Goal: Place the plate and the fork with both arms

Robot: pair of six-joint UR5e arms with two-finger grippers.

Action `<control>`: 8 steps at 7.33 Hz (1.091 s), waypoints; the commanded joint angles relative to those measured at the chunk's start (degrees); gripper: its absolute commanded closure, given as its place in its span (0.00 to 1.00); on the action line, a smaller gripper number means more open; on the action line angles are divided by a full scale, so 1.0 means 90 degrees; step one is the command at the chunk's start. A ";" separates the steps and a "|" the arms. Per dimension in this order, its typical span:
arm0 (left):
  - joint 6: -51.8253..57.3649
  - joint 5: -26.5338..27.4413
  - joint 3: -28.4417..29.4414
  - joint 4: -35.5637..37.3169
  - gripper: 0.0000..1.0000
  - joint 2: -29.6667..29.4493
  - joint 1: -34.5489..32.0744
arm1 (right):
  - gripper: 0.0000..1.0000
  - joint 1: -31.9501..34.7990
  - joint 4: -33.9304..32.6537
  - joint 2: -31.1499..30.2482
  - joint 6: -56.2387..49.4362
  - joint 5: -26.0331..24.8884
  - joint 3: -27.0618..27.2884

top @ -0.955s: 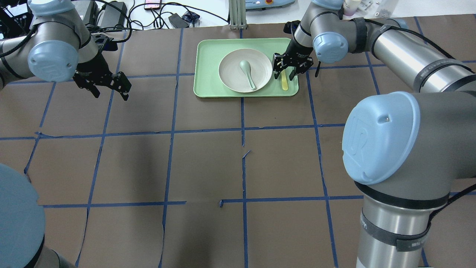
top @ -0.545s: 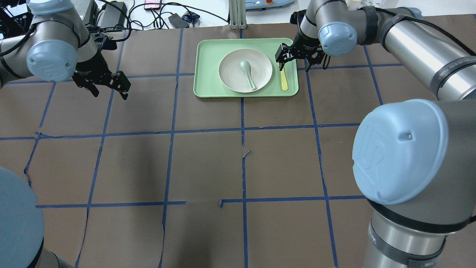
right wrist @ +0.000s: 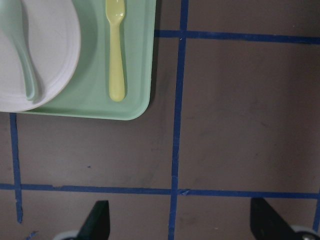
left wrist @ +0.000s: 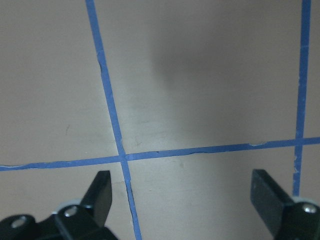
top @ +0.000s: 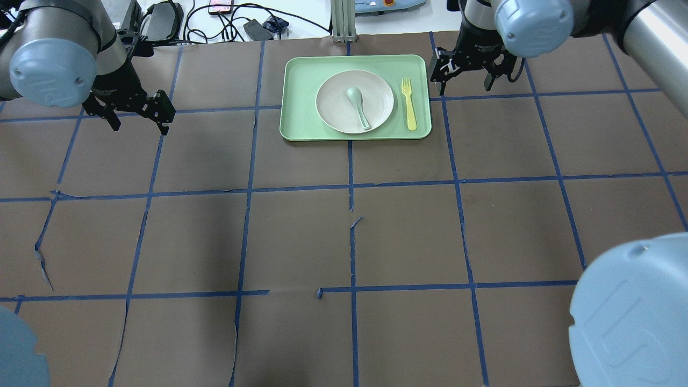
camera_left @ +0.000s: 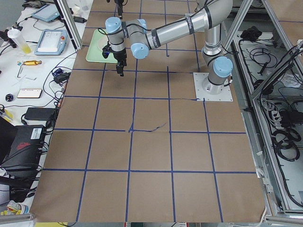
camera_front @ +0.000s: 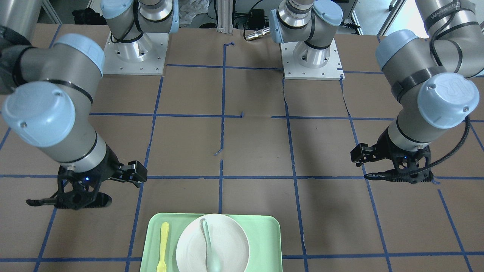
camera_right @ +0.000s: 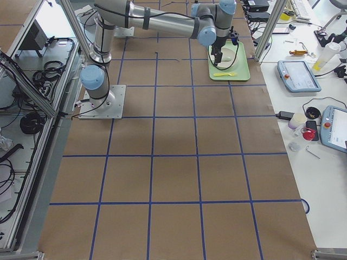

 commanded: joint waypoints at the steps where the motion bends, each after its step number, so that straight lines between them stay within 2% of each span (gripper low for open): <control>1: -0.1391 -0.0320 0.0048 -0.0696 0.00 0.0445 -0.0346 | 0.00 0.0064 0.0727 -0.0752 0.0068 -0.0047 0.0092; 3: -0.1750 -0.0799 0.0447 -0.1466 0.00 0.0700 -0.0757 | 0.00 0.0074 0.0848 -0.1018 -0.0048 0.0011 0.0510; 8: -0.1692 -0.0714 0.0605 -0.1324 0.00 0.0759 -0.0807 | 0.00 0.0006 0.0983 -0.1310 0.0049 -0.0233 0.0454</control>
